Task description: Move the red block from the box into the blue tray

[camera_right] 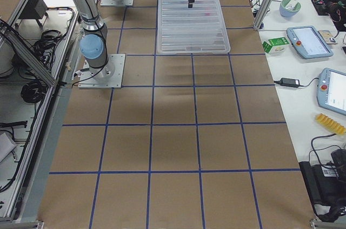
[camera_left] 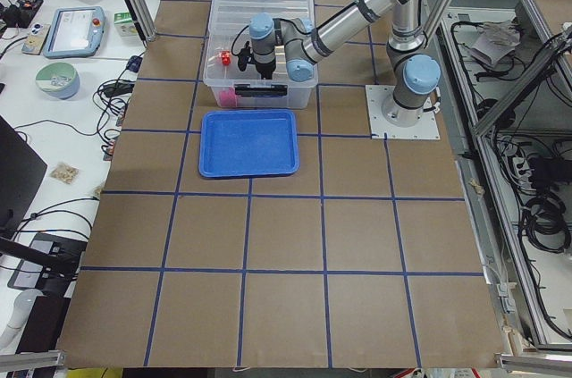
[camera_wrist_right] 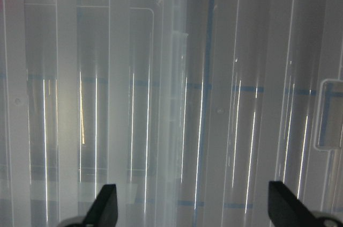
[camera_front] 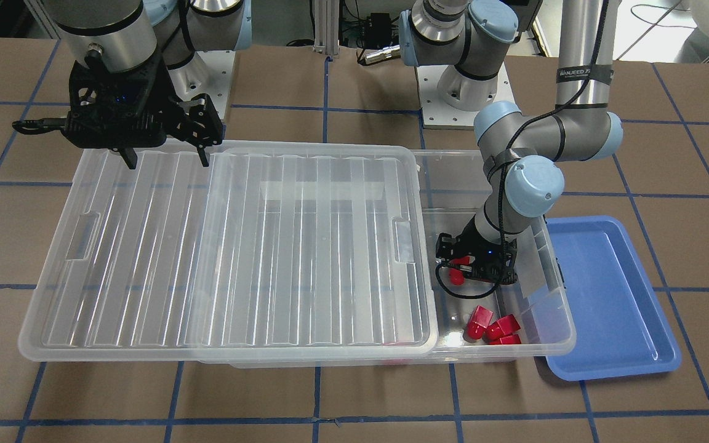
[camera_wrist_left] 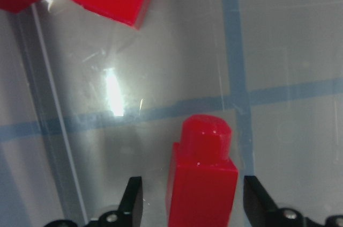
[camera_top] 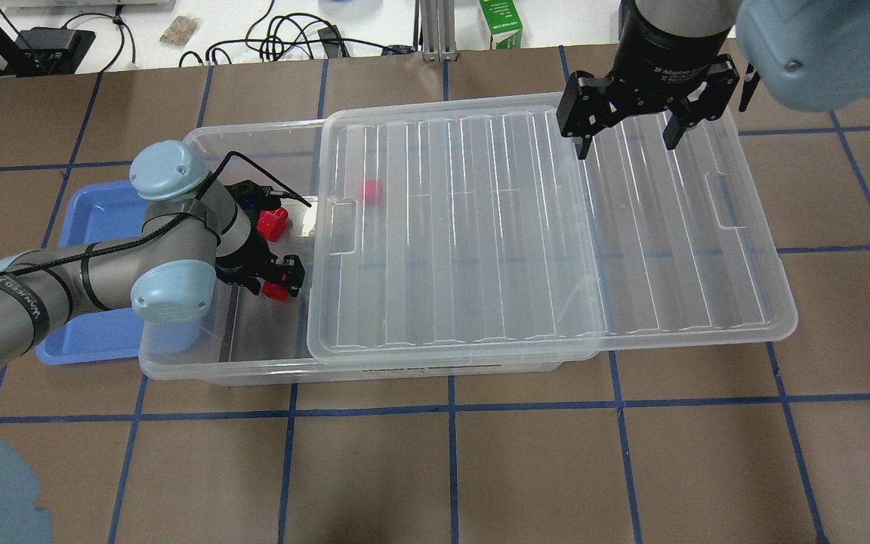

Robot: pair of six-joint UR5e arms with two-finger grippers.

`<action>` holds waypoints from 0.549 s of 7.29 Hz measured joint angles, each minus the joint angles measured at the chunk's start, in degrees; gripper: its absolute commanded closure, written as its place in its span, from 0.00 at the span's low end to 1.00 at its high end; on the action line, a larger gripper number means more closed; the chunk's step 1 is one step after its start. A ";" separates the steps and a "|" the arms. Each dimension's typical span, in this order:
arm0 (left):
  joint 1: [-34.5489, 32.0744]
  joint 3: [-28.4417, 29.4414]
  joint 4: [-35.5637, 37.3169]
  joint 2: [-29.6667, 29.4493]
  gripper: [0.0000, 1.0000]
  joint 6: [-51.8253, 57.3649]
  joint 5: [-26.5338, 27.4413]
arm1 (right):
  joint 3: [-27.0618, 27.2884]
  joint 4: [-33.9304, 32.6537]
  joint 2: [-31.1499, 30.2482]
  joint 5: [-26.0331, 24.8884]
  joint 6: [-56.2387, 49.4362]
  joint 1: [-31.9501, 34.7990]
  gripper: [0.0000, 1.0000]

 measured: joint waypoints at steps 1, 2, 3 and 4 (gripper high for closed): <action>-0.18 0.40 0.14 -0.01 0.56 -0.17 -0.01 | 0.01 0.00 0.01 0.04 0.01 0.01 0.00; -0.36 0.68 0.10 0.00 0.63 -0.28 -0.03 | 0.01 0.01 0.03 0.00 0.01 0.01 0.00; -0.47 0.72 -0.01 0.02 0.75 -0.35 -0.03 | 0.02 0.01 0.03 -0.23 -0.01 0.01 0.00; -0.50 0.77 -0.19 0.25 0.75 -0.41 0.00 | -0.02 0.01 0.03 -0.47 -0.07 0.00 0.00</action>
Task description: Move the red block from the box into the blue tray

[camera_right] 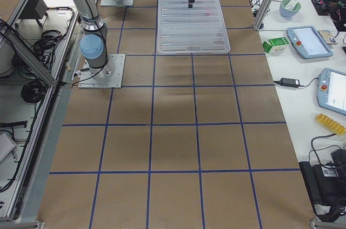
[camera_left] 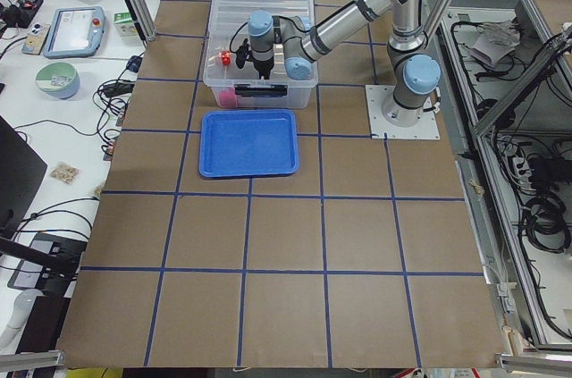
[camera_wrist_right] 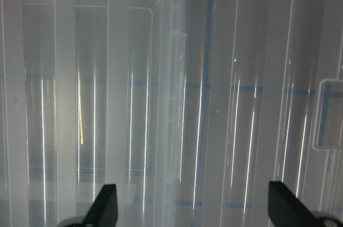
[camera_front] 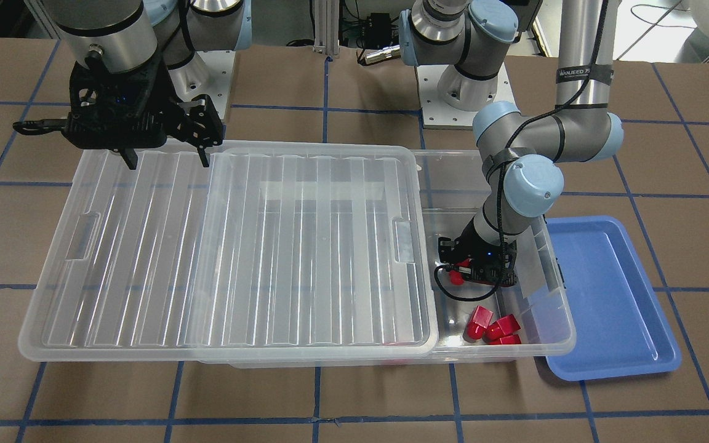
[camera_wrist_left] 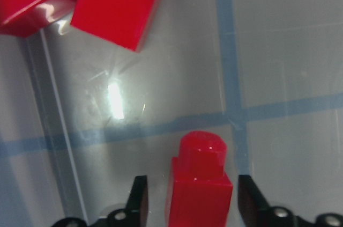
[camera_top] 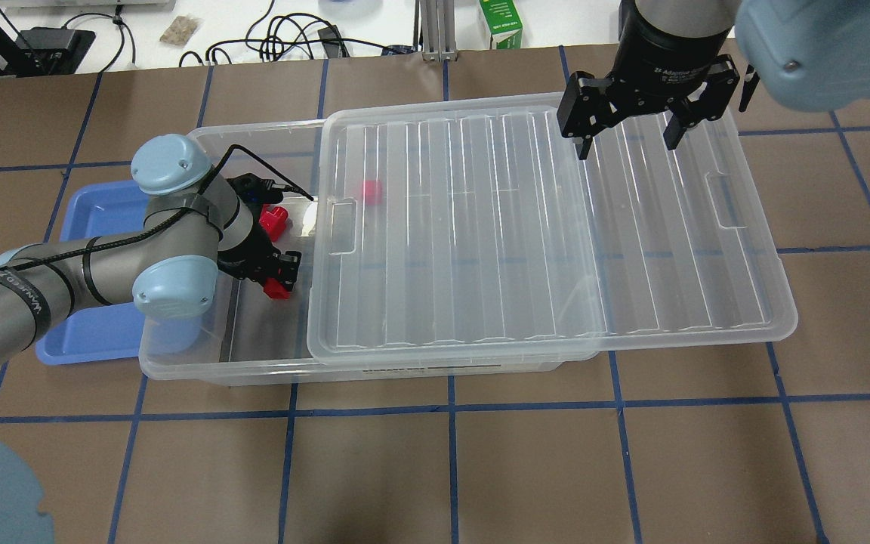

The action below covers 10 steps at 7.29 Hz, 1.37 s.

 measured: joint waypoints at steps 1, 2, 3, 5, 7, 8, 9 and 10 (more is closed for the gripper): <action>-0.05 0.19 -0.28 0.59 0.75 -0.05 0.08 | -0.02 0.02 -0.01 -0.09 -0.03 -0.04 0.00; -0.12 0.59 -1.07 1.79 0.75 -0.05 0.10 | 0.01 0.06 -0.02 -0.08 -0.03 -0.07 0.00; -0.16 1.38 -3.39 3.71 0.75 -0.02 0.07 | 0.02 0.08 -0.02 -0.01 -0.02 -0.07 0.00; -0.12 5.94 -13.25 8.31 0.75 0.00 0.11 | 0.09 0.20 -0.03 -0.02 -0.01 -0.08 0.00; 0.61 15.41 -28.24 11.48 0.75 0.47 0.83 | 0.12 0.22 -0.02 -0.15 0.03 -0.15 0.00; 1.58 19.20 -32.36 12.17 0.75 0.77 1.70 | 0.13 0.11 0.01 -0.19 -0.23 -0.81 0.00; 3.67 21.44 -34.09 12.38 0.75 1.56 2.80 | 0.13 0.22 0.00 -0.16 -1.24 -3.15 0.00; 6.79 22.30 -34.73 12.31 0.75 3.98 3.45 | 0.13 0.68 -0.06 -0.09 -4.16 -7.53 0.00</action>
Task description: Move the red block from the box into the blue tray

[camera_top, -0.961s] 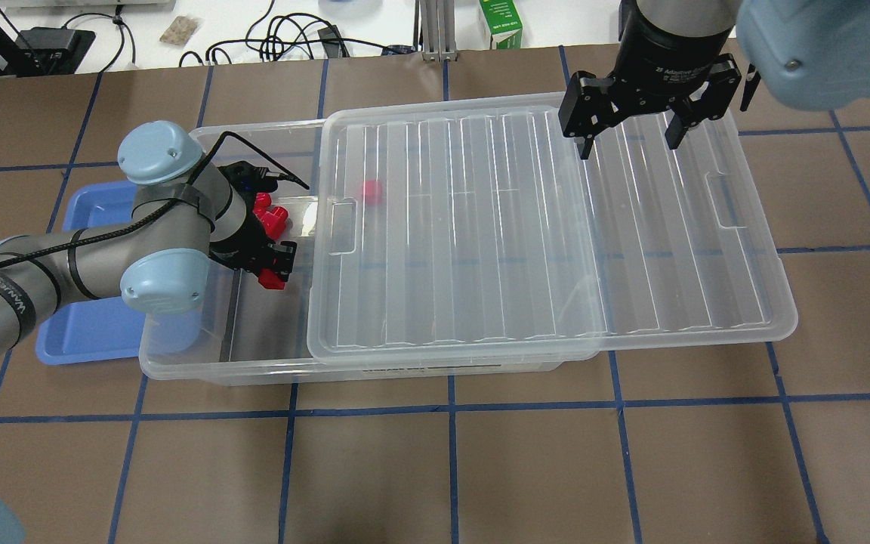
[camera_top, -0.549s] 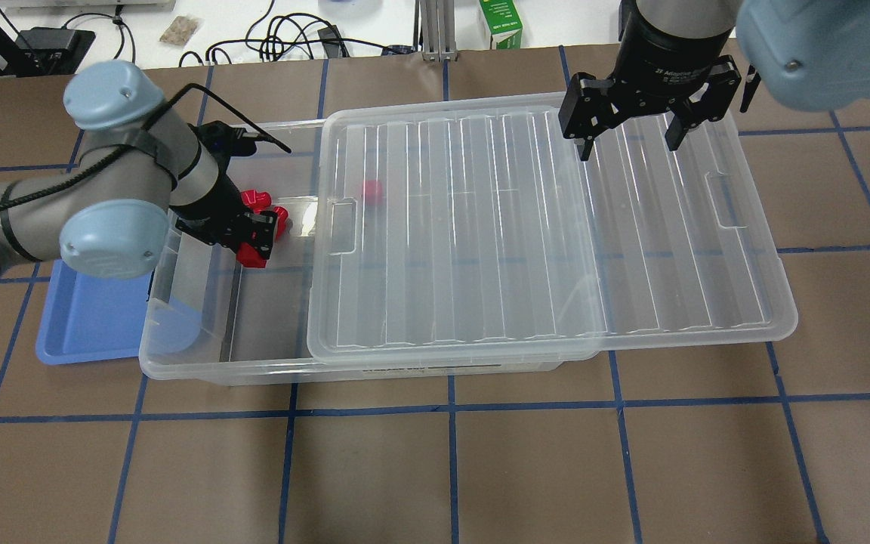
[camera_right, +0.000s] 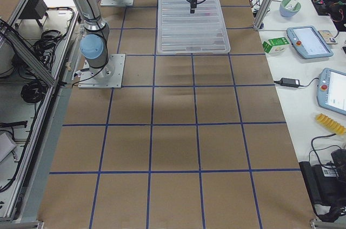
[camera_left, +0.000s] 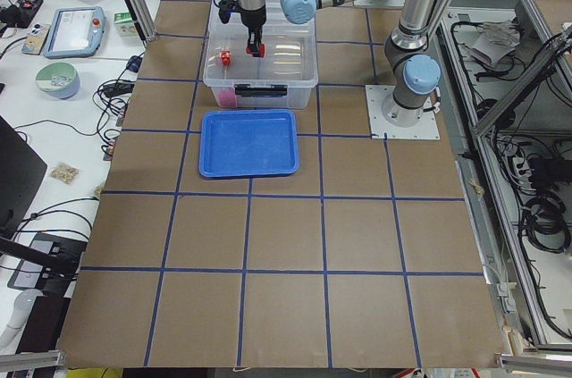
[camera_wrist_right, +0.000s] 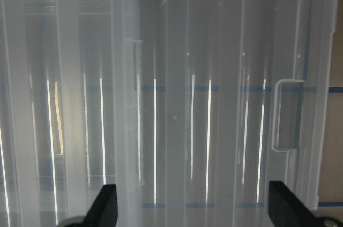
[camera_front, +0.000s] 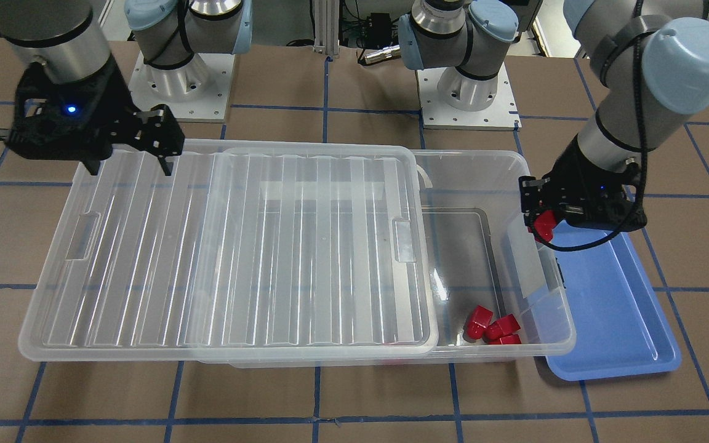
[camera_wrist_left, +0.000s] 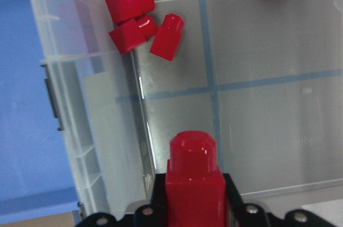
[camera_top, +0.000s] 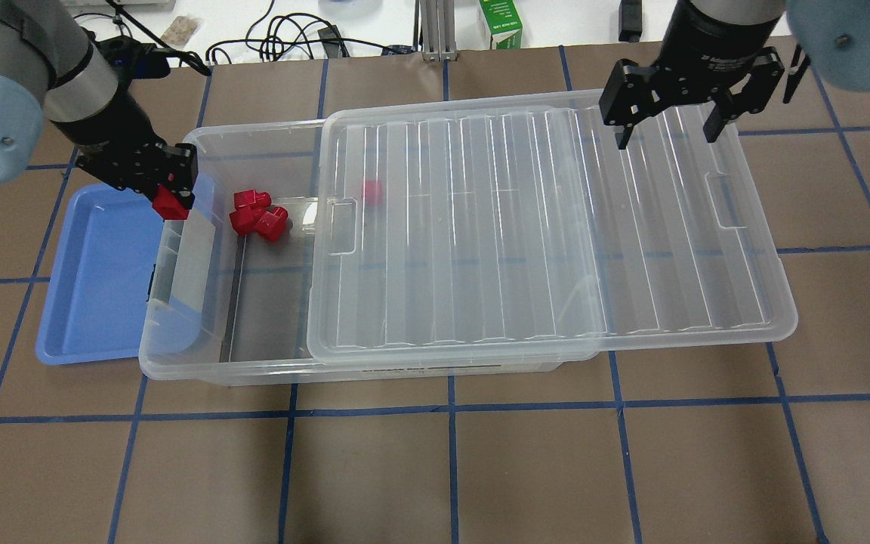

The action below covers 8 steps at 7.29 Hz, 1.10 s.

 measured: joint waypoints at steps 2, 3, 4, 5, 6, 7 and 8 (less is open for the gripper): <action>8.08 0.21 0.30 -1.57 0.75 8.78 0.24 | 0.27 0.40 0.34 -0.06 -11.12 -11.14 0.01; 11.08 0.11 0.92 -3.20 0.75 13.44 0.19 | 0.81 0.50 1.46 -0.08 -15.87 -16.58 0.03; 13.49 -0.36 3.08 -5.55 0.75 17.56 0.24 | 1.59 0.35 3.11 -0.08 -19.37 -20.57 0.03; 15.45 -1.66 7.32 -8.23 0.75 19.69 0.22 | 2.59 -0.24 4.73 -0.20 -21.14 -22.33 0.03; 16.67 -4.14 13.85 -11.55 0.74 20.50 0.10 | 3.95 -1.79 6.79 -0.61 -21.85 -22.99 0.03; 17.20 -6.98 21.13 -14.94 0.71 20.86 0.11 | 5.28 -3.58 8.57 -1.05 -22.03 -23.19 0.02; 17.41 -8.97 26.09 -17.23 0.51 21.08 0.31 | 6.66 -4.51 9.45 -1.20 -21.92 -23.09 0.02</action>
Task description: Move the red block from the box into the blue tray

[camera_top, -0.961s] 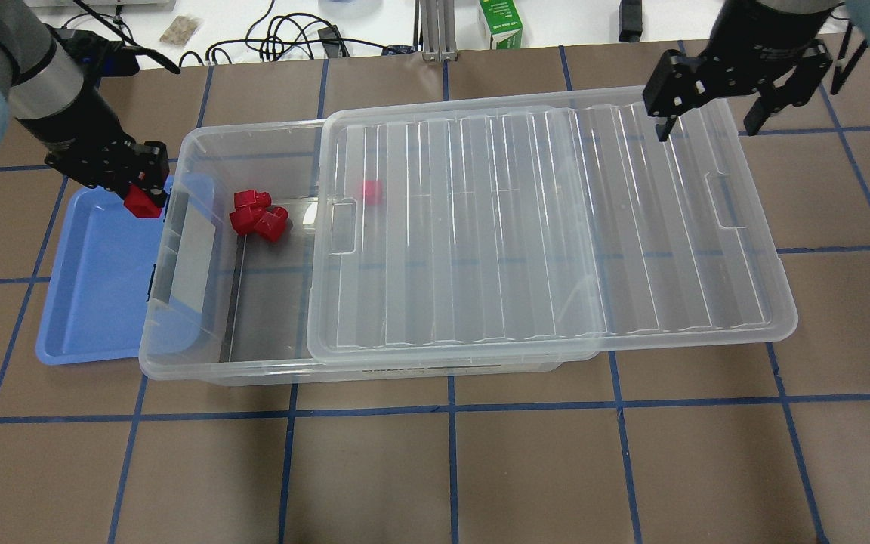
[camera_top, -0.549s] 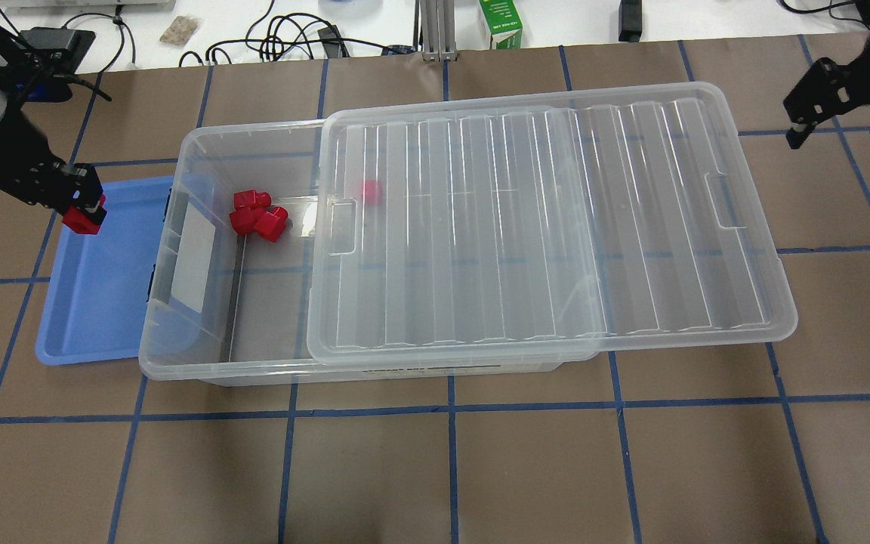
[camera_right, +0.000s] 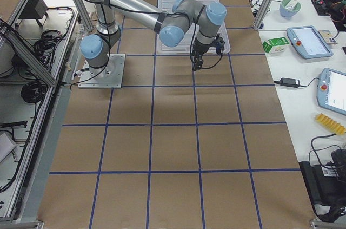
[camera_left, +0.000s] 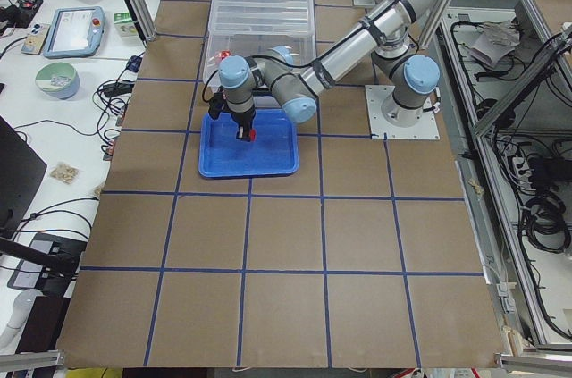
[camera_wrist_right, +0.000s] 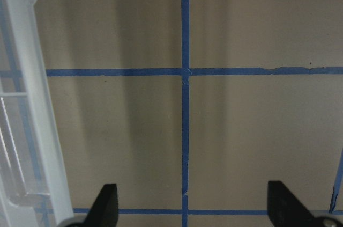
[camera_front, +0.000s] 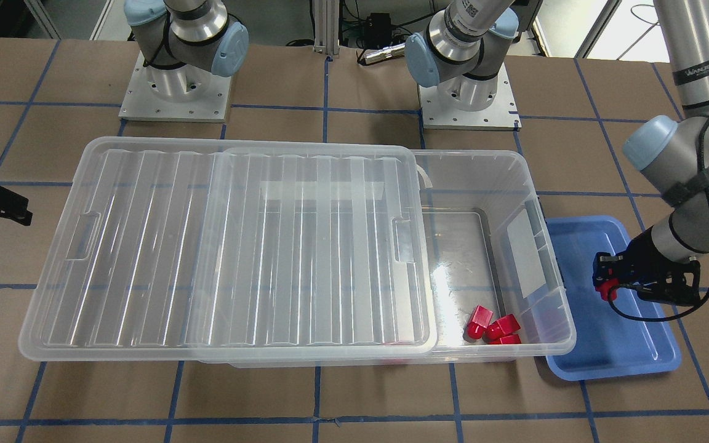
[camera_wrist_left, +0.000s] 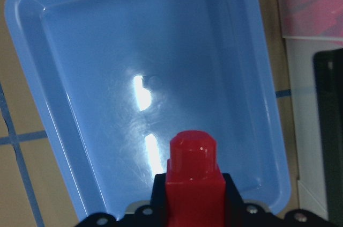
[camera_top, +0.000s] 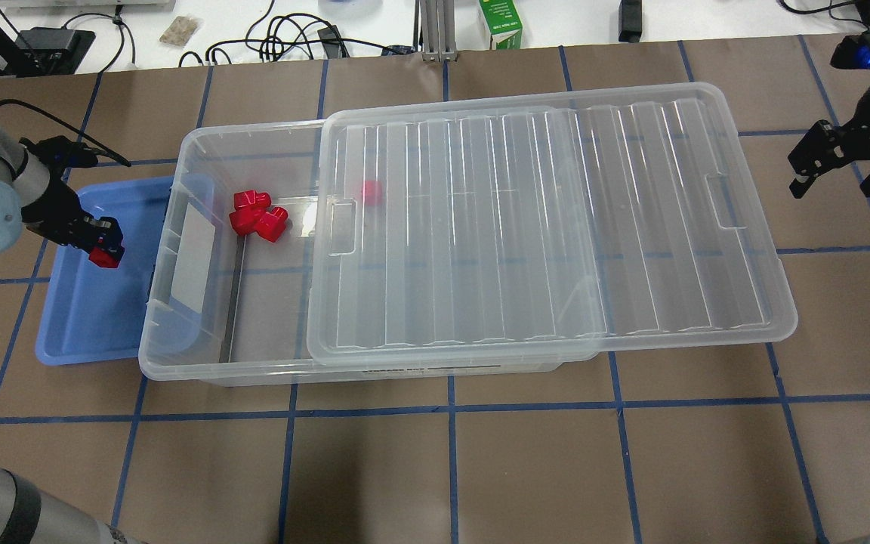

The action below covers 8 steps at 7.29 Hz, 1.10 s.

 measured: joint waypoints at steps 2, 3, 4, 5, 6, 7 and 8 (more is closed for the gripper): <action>0.09 -1.34 2.81 -2.11 0.00 0.03 0.28 | 2.40 -0.68 0.16 0.42 0.31 1.15 0.00; -0.01 -0.83 1.46 -1.99 0.00 -0.11 0.32 | 2.83 -0.86 0.09 0.59 0.52 3.00 0.00; -0.30 0.86 -3.17 -0.95 0.00 -0.25 0.38 | 2.96 -1.09 0.02 0.65 1.38 5.84 0.00; -0.61 4.53 -10.86 0.61 0.00 -0.44 0.46 | 2.96 -1.36 0.00 0.67 3.30 9.12 0.00; -1.12 10.21 -21.07 2.75 0.00 -0.78 0.49 | 2.83 -1.61 0.00 0.66 5.16 12.42 0.00; -2.79 16.35 -31.07 5.22 0.00 -1.90 0.58 | 2.58 -2.06 0.01 0.64 6.58 15.64 0.00; -6.12 21.01 -37.92 7.63 0.00 -4.73 0.95 | 2.46 -2.47 0.01 0.71 7.92 18.02 0.00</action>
